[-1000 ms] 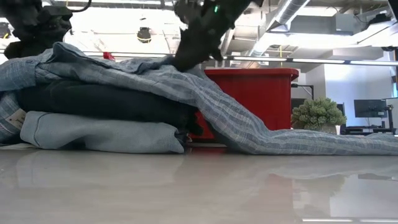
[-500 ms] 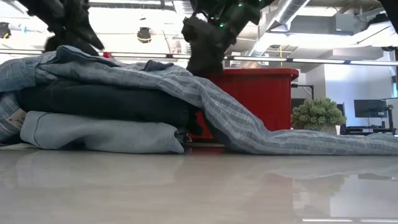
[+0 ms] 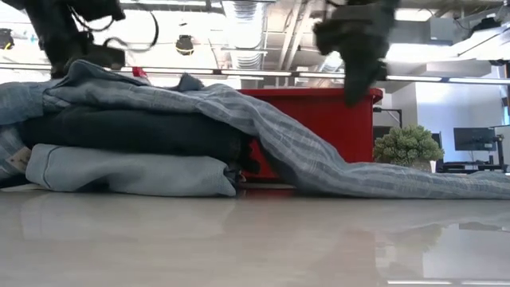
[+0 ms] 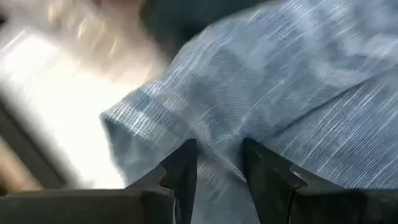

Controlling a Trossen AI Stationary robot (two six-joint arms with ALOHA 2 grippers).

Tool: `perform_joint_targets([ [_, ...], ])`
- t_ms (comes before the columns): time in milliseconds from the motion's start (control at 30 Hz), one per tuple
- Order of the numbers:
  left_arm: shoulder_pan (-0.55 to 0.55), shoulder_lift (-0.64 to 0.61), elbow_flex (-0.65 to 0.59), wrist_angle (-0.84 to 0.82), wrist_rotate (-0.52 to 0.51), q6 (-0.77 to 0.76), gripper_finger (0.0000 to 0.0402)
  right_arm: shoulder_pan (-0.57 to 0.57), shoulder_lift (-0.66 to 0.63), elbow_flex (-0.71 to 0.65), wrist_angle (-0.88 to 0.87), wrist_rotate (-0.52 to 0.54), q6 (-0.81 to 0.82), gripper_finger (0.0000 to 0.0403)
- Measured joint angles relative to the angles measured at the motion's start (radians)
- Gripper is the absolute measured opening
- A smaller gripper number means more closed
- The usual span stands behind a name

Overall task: Fold laundry
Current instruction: Fold the blue shirt from the red laundry bin

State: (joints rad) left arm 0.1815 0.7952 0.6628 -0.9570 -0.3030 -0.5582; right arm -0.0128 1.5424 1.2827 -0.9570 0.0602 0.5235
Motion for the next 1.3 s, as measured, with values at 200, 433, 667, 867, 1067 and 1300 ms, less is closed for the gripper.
perform_joint_targets([
  [200,0.013,0.053,0.01,-0.09,-0.006,-0.029,0.0119,-0.008,-0.22,-0.247,0.021,-0.001,0.284,0.0109],
  [433,0.006,-0.042,0.153,-0.077,-0.107,-0.049,0.0118,-0.058,-0.462,-0.507,0.069,-0.008,0.553,0.0203],
  [667,0.003,-0.107,0.287,0.177,-0.11,0.125,0.0118,-0.127,-0.491,-0.637,0.042,0.054,0.621,0.0286],
  [867,0.0,-0.081,0.286,0.286,-0.015,0.115,0.0118,-0.172,-0.424,-0.688,0.148,0.097,0.57,0.0291],
  [1067,-0.067,-0.037,0.285,0.359,0.136,0.131,0.0118,-0.182,-0.33,-0.745,0.179,0.09,0.552,0.0292],
  [1300,-0.155,0.03,0.28,0.342,0.1,0.131,0.0118,-0.162,-0.271,-0.809,0.327,0.064,0.61,0.0262],
])
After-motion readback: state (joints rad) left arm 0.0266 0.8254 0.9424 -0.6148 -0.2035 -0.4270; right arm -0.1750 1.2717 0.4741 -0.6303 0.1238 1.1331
